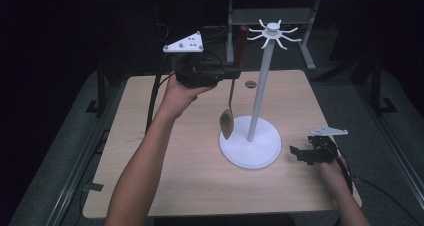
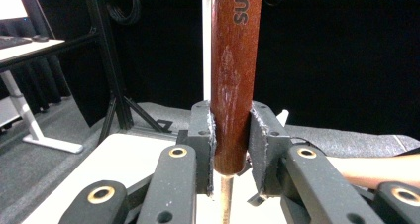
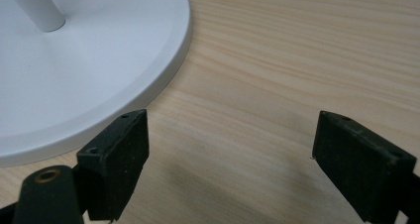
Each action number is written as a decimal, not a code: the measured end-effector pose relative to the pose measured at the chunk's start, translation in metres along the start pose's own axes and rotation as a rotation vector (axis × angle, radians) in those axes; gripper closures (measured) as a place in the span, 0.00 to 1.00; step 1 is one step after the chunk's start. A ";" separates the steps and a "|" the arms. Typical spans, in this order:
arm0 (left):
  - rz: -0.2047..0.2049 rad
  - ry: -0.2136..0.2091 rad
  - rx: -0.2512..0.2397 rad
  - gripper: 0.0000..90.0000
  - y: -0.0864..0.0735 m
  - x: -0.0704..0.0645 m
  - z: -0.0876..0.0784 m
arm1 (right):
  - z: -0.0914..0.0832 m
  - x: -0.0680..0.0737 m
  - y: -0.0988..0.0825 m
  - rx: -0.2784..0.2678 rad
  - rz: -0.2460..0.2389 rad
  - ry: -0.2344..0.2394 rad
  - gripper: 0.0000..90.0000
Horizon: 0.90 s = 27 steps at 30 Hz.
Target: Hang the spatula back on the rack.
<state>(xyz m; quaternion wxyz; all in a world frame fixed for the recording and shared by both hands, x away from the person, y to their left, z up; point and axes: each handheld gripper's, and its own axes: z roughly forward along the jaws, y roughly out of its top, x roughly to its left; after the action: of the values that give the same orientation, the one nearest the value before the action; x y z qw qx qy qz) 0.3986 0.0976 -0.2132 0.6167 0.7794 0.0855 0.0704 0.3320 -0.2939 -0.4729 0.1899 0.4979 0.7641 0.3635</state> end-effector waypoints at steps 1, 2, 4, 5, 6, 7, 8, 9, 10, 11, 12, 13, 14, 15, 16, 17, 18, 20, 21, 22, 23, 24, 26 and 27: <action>-0.002 -0.001 0.002 0.82 0.000 0.000 0.001 | 0.000 0.000 0.000 0.000 0.001 -0.001 0.16; -0.001 -0.003 0.005 0.82 -0.001 0.001 0.003 | 0.000 0.000 0.000 0.001 0.002 -0.001 0.16; 0.000 -0.005 0.008 0.82 -0.002 0.001 0.006 | 0.000 0.000 0.000 0.001 0.003 -0.001 0.16; -0.003 -0.007 0.011 0.82 -0.002 0.001 0.007 | 0.000 0.000 0.000 0.000 0.003 0.000 0.16; -0.010 -0.011 0.012 0.82 -0.003 0.001 0.009 | 0.000 0.000 0.000 0.000 0.004 0.000 0.16; -0.006 -0.012 0.018 0.82 -0.003 0.002 0.011 | 0.000 0.000 0.000 -0.001 0.006 0.000 0.16; -0.007 -0.015 0.019 0.82 -0.004 0.002 0.012 | 0.000 0.000 0.000 -0.001 0.006 0.000 0.16; -0.004 -0.016 0.021 0.82 -0.005 0.003 0.014 | 0.000 0.000 0.000 -0.002 0.005 0.000 0.16; -0.011 -0.019 0.023 0.82 -0.006 0.003 0.015 | 0.000 0.000 0.000 -0.003 0.003 -0.001 0.16; -0.018 -0.020 0.020 0.82 -0.006 0.003 0.016 | -0.001 0.000 0.000 -0.005 0.001 0.001 0.16; -0.022 -0.025 0.017 0.82 -0.007 0.003 0.017 | -0.001 0.000 0.000 -0.005 0.000 0.002 0.16; -0.026 -0.028 0.015 0.82 -0.007 0.003 0.017 | 0.000 0.000 0.000 -0.004 -0.001 0.002 0.16; -0.028 -0.029 0.014 0.82 -0.007 0.003 0.018 | 0.000 0.000 0.001 -0.004 -0.001 0.002 0.16; -0.025 -0.027 0.016 0.82 -0.007 0.003 0.018 | 0.000 0.001 0.001 -0.004 -0.002 0.002 0.16; -0.021 -0.024 0.017 0.82 -0.007 0.003 0.019 | 0.000 0.001 0.001 -0.003 -0.001 0.002 0.16; -0.019 -0.022 0.018 0.82 -0.007 0.003 0.019 | 0.000 0.001 0.001 -0.003 -0.001 0.002 0.16; -0.017 -0.020 0.018 0.81 -0.007 0.003 0.019 | 0.000 0.001 0.001 -0.001 -0.001 0.003 0.16; -0.019 -0.022 0.018 0.81 -0.007 0.003 0.018 | -0.001 0.001 0.001 -0.002 -0.002 0.001 0.16; -0.018 -0.018 0.019 0.81 -0.007 0.003 0.018 | -0.001 0.001 0.001 -0.002 -0.002 0.001 0.16; -0.017 -0.015 0.018 0.81 -0.007 0.003 0.018 | -0.001 0.001 0.001 -0.002 -0.002 0.001 0.16; -0.014 -0.010 0.016 0.81 -0.007 0.002 0.017 | -0.001 0.001 0.001 -0.002 -0.003 0.001 0.16; -0.013 -0.006 0.008 0.80 -0.007 0.002 0.017 | -0.001 0.001 0.001 -0.002 -0.003 0.000 0.16; -0.008 0.000 0.004 0.75 -0.007 0.002 0.015 | 0.000 0.001 0.001 -0.001 -0.001 0.000 0.16; -0.004 0.007 0.007 0.73 -0.007 0.002 0.013 | 0.000 0.002 0.001 -0.001 -0.001 0.000 0.16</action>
<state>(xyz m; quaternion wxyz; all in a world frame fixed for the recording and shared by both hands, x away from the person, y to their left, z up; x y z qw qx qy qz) 0.4032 0.0871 -0.2226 0.6138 0.7811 0.0895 0.0713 0.3317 -0.2924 -0.4717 0.1902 0.4974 0.7643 0.3638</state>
